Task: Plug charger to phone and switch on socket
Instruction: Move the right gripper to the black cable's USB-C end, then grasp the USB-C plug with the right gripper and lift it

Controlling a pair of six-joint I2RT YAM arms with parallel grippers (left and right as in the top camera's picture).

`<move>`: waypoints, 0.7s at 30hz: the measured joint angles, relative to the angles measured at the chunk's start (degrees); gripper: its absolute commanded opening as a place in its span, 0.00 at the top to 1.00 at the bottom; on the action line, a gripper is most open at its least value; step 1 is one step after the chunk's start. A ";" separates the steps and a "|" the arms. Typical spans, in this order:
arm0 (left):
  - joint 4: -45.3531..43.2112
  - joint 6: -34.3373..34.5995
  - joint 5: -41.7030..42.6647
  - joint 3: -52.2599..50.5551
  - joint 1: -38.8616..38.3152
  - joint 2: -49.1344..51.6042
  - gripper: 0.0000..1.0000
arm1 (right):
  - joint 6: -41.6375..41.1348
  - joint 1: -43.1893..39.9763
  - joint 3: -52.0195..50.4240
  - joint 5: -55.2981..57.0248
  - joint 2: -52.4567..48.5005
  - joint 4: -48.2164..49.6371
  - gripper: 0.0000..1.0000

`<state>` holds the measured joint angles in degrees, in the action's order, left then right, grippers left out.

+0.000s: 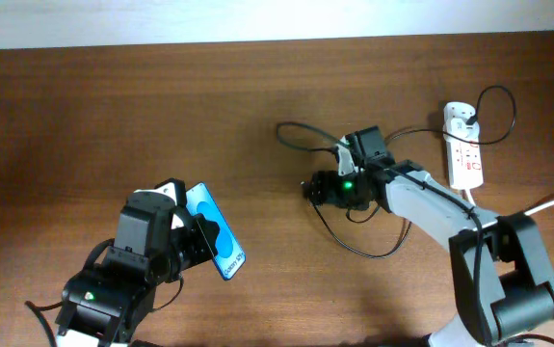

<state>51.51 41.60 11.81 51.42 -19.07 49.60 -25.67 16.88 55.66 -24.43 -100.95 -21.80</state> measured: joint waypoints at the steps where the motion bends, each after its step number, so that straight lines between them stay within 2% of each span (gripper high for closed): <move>1: -0.02 0.00 0.00 0.00 0.00 0.00 1.00 | -1.16 -0.59 0.00 -0.85 -0.09 -0.02 0.32; 7: -0.02 0.00 0.00 0.00 0.00 0.00 1.00 | -6.08 -0.96 0.00 -4.92 -0.17 -0.09 0.34; 16: -0.02 0.00 0.00 0.00 0.00 0.00 1.00 | -6.91 -0.57 -0.48 -7.56 -3.41 0.13 0.34; 19: 0.00 0.00 0.00 0.00 0.00 0.00 1.00 | -7.13 -0.39 -0.48 -9.40 -4.46 2.38 0.46; 21: 0.04 0.02 0.00 0.00 0.00 0.00 1.00 | -7.82 -0.28 -0.48 -9.53 -4.79 2.84 0.46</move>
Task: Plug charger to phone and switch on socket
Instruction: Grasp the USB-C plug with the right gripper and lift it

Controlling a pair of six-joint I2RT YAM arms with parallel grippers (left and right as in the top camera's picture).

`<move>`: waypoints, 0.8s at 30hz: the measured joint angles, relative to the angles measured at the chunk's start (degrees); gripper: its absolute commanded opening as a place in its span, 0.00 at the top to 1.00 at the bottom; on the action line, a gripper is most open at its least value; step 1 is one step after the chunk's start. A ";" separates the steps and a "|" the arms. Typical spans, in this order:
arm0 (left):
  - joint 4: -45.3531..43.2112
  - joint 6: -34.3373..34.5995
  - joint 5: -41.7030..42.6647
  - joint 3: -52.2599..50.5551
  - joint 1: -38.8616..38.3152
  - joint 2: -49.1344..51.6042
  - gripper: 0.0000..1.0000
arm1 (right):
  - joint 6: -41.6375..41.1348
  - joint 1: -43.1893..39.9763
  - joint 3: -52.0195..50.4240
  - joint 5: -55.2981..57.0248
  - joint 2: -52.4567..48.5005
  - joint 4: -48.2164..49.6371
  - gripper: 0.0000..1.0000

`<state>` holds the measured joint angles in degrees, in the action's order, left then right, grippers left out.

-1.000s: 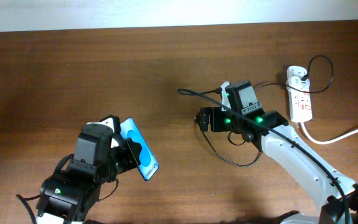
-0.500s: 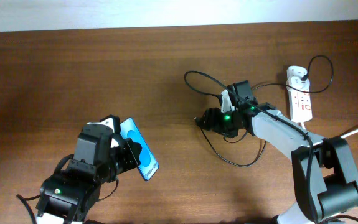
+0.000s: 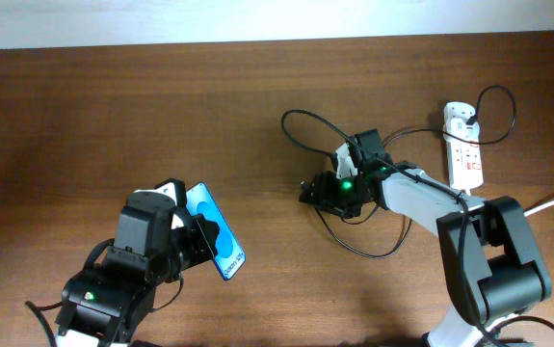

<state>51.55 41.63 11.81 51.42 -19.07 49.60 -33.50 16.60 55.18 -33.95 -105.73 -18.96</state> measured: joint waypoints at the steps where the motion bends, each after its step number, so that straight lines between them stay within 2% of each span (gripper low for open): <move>1: 0.04 0.00 0.00 0.00 0.00 0.00 1.00 | -0.33 0.00 0.00 -0.26 -0.42 0.85 0.46; 3: 0.13 0.00 0.00 0.00 0.00 0.00 1.00 | -1.90 0.00 0.55 -2.14 -2.03 3.43 0.54; 4: 0.15 0.00 0.00 0.00 0.00 0.00 1.00 | -2.58 -0.02 0.63 -3.06 -2.78 4.63 0.64; 5: 0.31 0.00 0.00 0.00 0.00 0.00 1.00 | -3.17 -0.07 1.49 -5.27 -4.70 6.21 0.66; 9: 0.37 0.00 0.00 0.00 0.00 0.00 1.00 | -3.96 -0.22 1.66 -6.73 -5.92 6.38 0.66; 10: 0.37 -0.02 0.00 0.00 0.00 0.00 1.00 | -3.98 -0.22 1.68 -6.80 -5.92 6.19 0.58; 11: 0.37 0.00 0.00 0.00 0.00 0.00 1.00 | -4.09 -0.22 1.68 -6.97 -5.92 5.97 0.57; 18: 0.37 0.00 0.00 0.00 0.00 0.00 1.00 | -4.02 -1.07 2.03 -7.41 -5.92 5.75 0.57; 19: 0.37 0.00 0.00 0.00 0.00 0.00 1.00 | -4.02 -1.29 2.03 -7.34 -5.92 5.99 0.59; 22: 0.37 0.00 0.00 0.00 0.00 0.00 1.00 | -3.96 -1.42 1.99 -6.36 -5.97 6.21 0.73; 24: 0.37 0.00 0.00 0.00 0.00 0.00 1.00 | -4.22 -1.60 1.92 -5.35 -6.08 6.19 0.73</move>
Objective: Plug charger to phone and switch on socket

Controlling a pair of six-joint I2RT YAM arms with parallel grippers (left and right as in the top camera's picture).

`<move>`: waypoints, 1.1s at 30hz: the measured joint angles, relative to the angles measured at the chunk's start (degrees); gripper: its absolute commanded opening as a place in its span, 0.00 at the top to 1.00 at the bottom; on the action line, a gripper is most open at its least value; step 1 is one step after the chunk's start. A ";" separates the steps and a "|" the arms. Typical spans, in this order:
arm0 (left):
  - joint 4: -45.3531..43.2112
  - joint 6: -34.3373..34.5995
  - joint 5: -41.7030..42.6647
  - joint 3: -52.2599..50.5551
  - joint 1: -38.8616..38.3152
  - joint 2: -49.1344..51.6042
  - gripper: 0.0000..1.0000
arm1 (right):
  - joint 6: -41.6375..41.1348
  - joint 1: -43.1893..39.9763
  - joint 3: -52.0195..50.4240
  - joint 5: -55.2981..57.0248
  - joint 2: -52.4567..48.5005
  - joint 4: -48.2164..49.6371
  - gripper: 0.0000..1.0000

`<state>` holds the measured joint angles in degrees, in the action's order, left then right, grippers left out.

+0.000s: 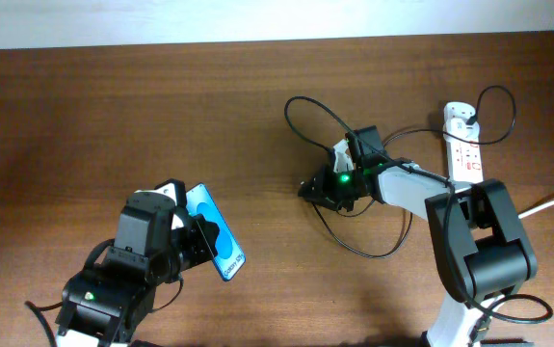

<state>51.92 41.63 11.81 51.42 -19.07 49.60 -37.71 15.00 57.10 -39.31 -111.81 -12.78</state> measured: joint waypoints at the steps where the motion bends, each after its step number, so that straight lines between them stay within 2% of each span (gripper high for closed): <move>1: 0.00 0.00 0.00 0.00 0.00 0.00 1.00 | 0.04 0.00 0.00 0.22 0.00 0.00 0.69; 2: 0.00 0.00 0.00 0.00 0.00 0.00 1.00 | 0.04 0.00 0.00 0.24 0.00 0.20 0.65; 4: 0.00 0.00 0.00 0.00 0.00 0.00 1.00 | 0.04 -0.02 0.04 0.28 0.02 1.14 0.66; 6: 0.00 0.00 0.00 0.00 0.00 0.00 1.00 | -0.15 -0.04 0.07 0.90 0.04 2.27 0.76; 11: 0.00 0.00 0.00 0.00 0.00 0.00 1.00 | -1.92 -0.33 0.00 2.75 -0.09 1.14 0.89; 12: 0.00 0.00 0.00 0.00 0.00 0.00 1.00 | -2.01 -0.42 0.00 2.56 -0.17 1.03 0.96; 17: 0.00 0.00 0.00 0.00 0.00 0.00 1.00 | -1.60 -0.68 -0.22 -0.63 -0.76 0.20 0.96; 21: -0.17 -0.02 0.00 0.00 0.00 0.00 1.00 | 9.25 -0.68 -1.68 -8.00 -1.36 0.55 0.96; 23: -3.34 -0.39 0.57 -0.24 0.00 -0.02 1.00 | 16.17 -0.68 -2.01 -11.45 0.04 -5.53 0.96; 26: -12.50 -3.61 5.66 -0.33 0.00 0.13 1.00 | 26.03 -0.68 -2.27 -15.39 8.31 -16.55 0.96; 30: -15.43 -5.44 9.68 -0.33 0.00 1.38 1.00 | 33.73 -0.68 -2.16 -17.40 20.26 -29.46 0.96; 32: -21.70 -6.60 12.94 -0.63 0.00 4.90 1.00 | 36.35 -0.68 -2.16 -17.55 26.27 -35.69 0.96; 33: -29.09 -7.21 16.79 -0.63 0.00 7.56 1.00 | 37.68 -0.68 -2.25 -17.68 29.90 -39.50 0.96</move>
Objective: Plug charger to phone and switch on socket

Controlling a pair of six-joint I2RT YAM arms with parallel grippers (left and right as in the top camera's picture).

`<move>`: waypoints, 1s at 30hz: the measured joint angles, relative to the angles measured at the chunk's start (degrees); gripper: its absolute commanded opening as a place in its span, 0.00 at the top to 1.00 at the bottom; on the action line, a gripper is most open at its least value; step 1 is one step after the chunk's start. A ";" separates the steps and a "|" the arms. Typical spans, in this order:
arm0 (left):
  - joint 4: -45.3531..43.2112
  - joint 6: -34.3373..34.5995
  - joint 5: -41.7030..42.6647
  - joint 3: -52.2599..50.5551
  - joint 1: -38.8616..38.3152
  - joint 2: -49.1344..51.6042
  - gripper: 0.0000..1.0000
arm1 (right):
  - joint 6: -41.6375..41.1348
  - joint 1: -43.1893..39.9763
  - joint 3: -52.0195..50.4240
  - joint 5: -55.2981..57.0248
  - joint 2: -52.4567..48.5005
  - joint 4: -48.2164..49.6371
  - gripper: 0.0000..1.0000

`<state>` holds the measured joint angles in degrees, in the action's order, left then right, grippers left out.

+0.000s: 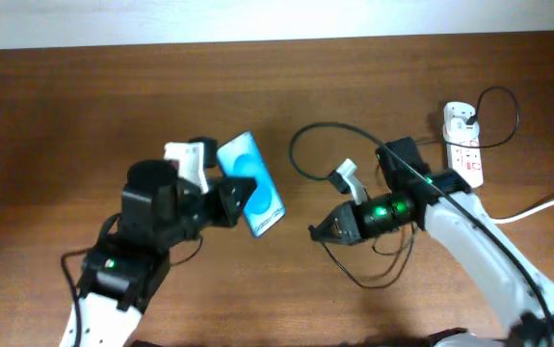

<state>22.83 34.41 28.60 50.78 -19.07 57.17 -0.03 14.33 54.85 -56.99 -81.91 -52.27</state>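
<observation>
A blue phone [255, 198] is held up off the table, tilted, with my left gripper [230, 202] shut on its left edge. My right gripper [317, 231] points left toward the phone's lower right corner, a short gap away. It appears shut on the end of the black charger cable [305, 145], though the plug tip itself is too small to make out. The cable loops back behind the right arm to the white power strip [465, 154] at the far right, where a white adapter [460, 118] is plugged in.
The brown wooden table [84, 106] carries a slack cable loop [373, 275] under the right arm. A white lead [546, 204] runs off the right edge from the strip.
The left arm has lifted the phone up and to the right, toward the table's middle. The right gripper has moved down and left off the table with the cable, now facing the phone.
The left gripper held the phone low at the lower left throughout the earlier moments. Meanwhile the right gripper stayed down on the cable near the centre, shifting slightly left. Now both arms have come together, phone and cable end close in mid-table.
</observation>
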 measured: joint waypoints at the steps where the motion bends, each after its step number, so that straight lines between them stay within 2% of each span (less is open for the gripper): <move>1: -4.28 -0.44 3.74 -0.07 0.00 1.62 1.00 | 2.95 0.00 0.13 -0.13 3.45 -5.95 0.96; 2: -9.01 -0.66 7.58 -0.11 0.00 3.15 1.00 | 4.07 0.00 0.00 -0.11 4.81 -7.85 0.96; 6: -16.04 0.24 13.92 -0.31 0.00 4.61 1.00 | 12.57 0.00 0.00 -5.29 9.40 -18.51 0.96; 10: -25.16 2.78 18.47 -0.33 0.00 4.61 1.00 | 19.19 0.00 0.00 -14.21 9.66 -19.85 0.96; 14: -34.45 6.84 18.84 -0.44 0.00 4.72 1.00 | 21.05 0.00 -0.02 -19.02 9.66 -19.91 0.96; 16: -35.12 7.50 18.82 -0.44 0.00 4.72 1.00 | 21.66 0.07 -0.02 -20.15 9.66 -19.96 0.96; 22: -36.17 8.28 17.46 -0.44 0.00 4.72 1.00 | 27.23 7.26 -0.02 -25.62 9.53 -18.80 0.96; 27: -39.04 8.35 16.70 -0.44 0.00 4.72 1.00 | 27.50 7.43 -0.02 -27.98 3.08 -15.78 0.96; 30: -38.73 8.76 16.37 -0.44 0.00 4.72 1.00 | 30.53 7.43 -0.11 -26.80 1.64 -11.37 0.96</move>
<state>-15.90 43.18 44.97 50.35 -19.07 61.89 30.50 21.76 54.74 -83.79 -80.27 -63.64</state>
